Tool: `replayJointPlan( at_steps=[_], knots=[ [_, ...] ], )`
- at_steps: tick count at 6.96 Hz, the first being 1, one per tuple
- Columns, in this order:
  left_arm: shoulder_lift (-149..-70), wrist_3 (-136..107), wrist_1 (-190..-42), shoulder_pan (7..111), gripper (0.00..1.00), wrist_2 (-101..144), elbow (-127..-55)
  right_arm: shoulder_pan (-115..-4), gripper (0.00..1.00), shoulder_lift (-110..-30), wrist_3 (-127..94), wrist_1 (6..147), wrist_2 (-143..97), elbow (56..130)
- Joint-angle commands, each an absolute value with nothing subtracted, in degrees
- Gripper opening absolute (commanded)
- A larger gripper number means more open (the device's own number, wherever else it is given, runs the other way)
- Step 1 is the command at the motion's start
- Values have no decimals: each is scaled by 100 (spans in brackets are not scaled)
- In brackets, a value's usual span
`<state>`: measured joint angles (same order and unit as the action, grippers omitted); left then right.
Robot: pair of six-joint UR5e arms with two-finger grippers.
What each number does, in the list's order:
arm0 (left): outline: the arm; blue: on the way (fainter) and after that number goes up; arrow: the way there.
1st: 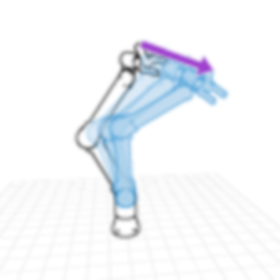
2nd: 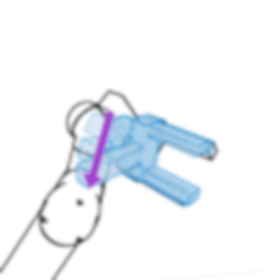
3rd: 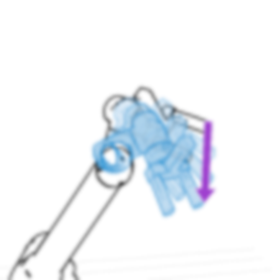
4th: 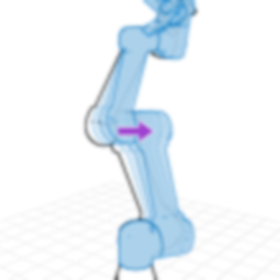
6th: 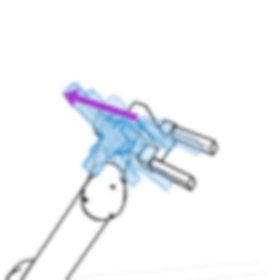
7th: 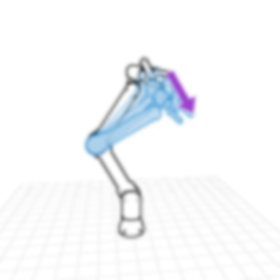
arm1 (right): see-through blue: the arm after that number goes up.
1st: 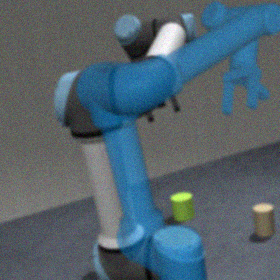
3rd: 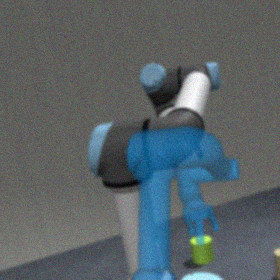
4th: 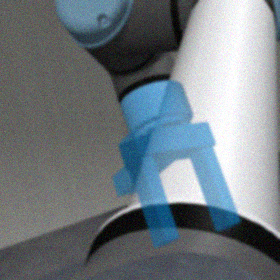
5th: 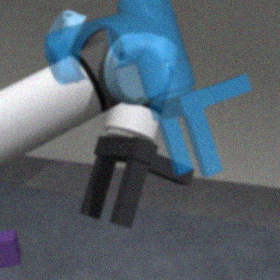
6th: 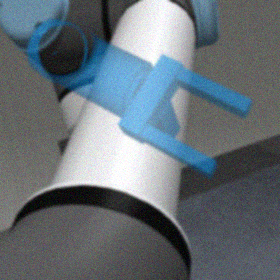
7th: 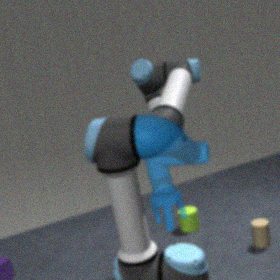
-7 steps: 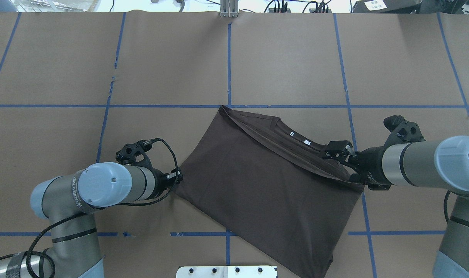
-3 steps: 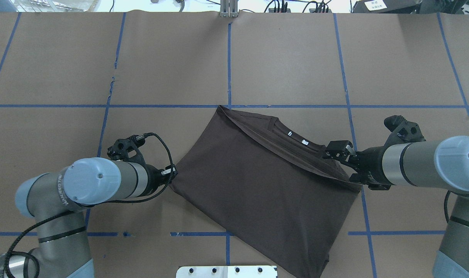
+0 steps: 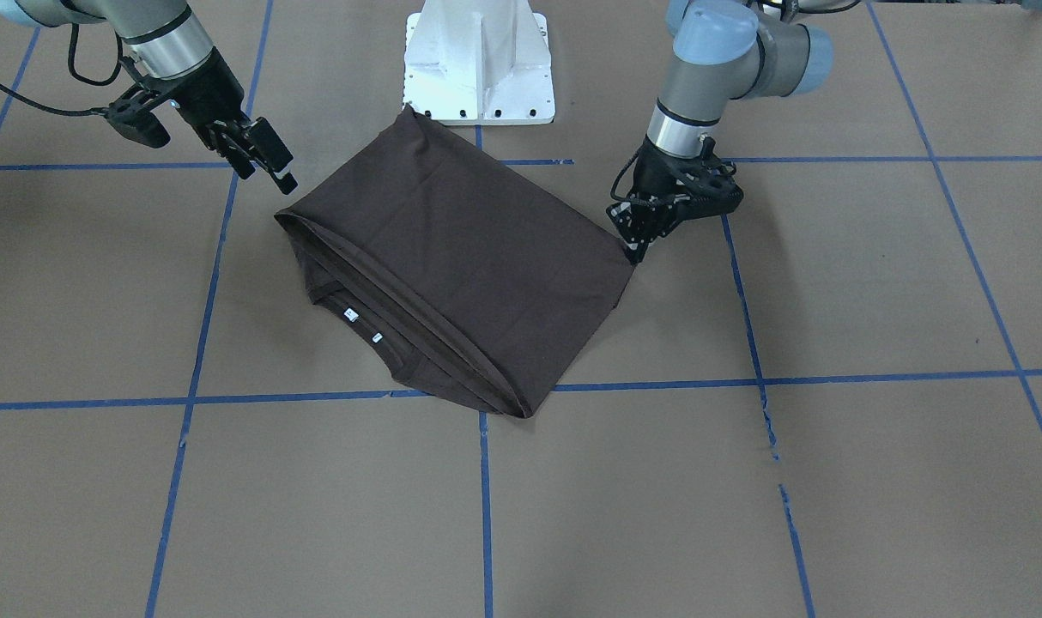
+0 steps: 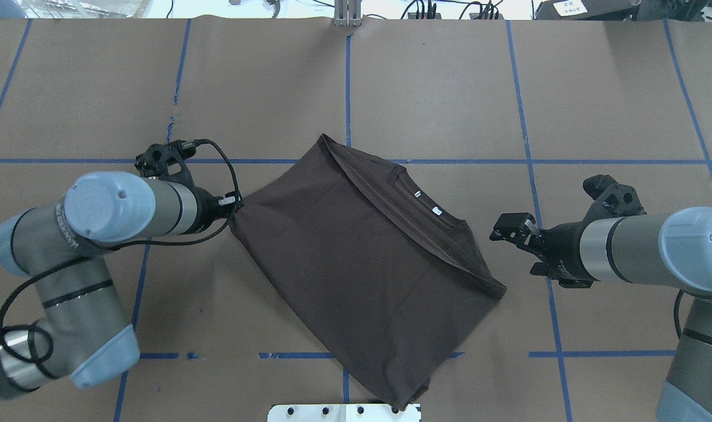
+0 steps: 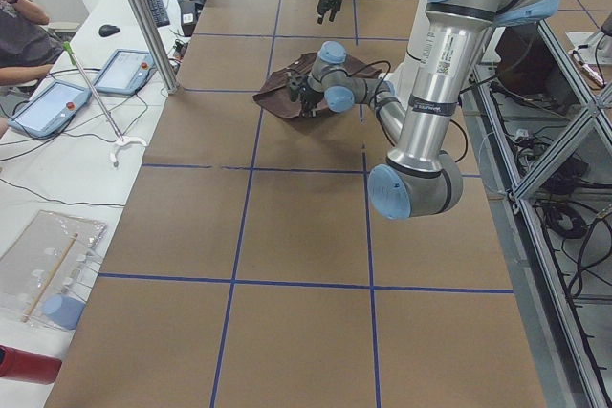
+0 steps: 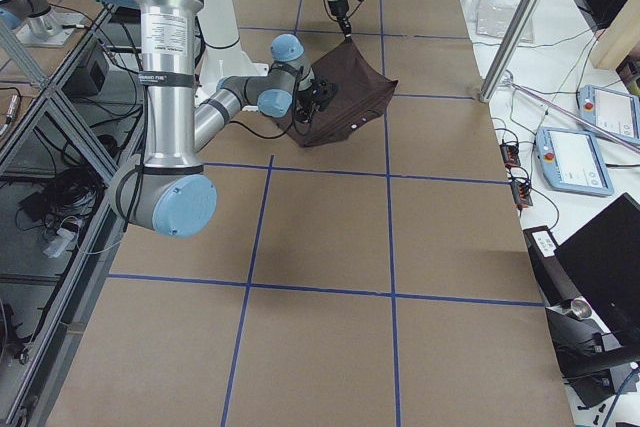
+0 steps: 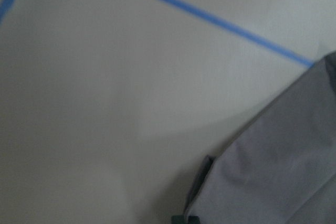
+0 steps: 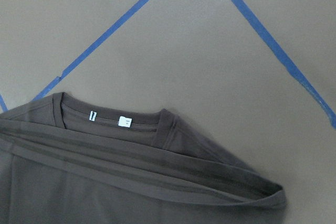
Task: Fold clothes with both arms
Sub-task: 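Push the shirt's corner with the left gripper to square it while the right gripper releases, then move the right gripper to the shirt's collar side while the left gripper rises farther away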
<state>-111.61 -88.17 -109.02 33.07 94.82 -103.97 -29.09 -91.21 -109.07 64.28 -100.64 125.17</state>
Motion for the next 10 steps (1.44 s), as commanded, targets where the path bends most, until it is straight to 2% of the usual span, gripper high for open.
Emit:
replayJointPlan(
  at_steps=[1,2,3,4,5,6,7,8,10],
  knots=[
    [-12579,-8465,-11525,4250,0,9562,-8378,-2900,100,-9097,-10907,6425,-10055,12533],
    [-13369,-8333,-12036,4602,0,9676,-7140,-2900,100,-9097,-10907,6425,-10055,12542],
    [-13751,-7984,-12084,4875,0,9685,-6745,-2892,100,-9088,-10907,6425,-10055,12542],
    [-13911,-7911,-12007,5035,27,9920,-6767,-2892,100,-9062,-10907,6425,-10046,12542],
    [-13722,-7945,-11910,5054,74,10393,-7220,-2865,100,-9018,-10907,6425,-10046,12498],
    [-12832,-8137,-11683,5036,100,10424,-8599,-2865,100,-8548,-10916,6451,-10046,12220],
    [-12249,-8139,-11620,5027,100,10615,-9466,-2830,100,-8273,-10916,6469,-10037,12043],
    [-12139,-8147,-11619,5027,100,10904,-9727,-2769,100,-7757,-10873,6669,-10107,11797],
    [-11569,-8077,-11680,5018,100,10942,-10236,-2550,100,-5905,-10532,7836,-10108,10466]
  ],
)
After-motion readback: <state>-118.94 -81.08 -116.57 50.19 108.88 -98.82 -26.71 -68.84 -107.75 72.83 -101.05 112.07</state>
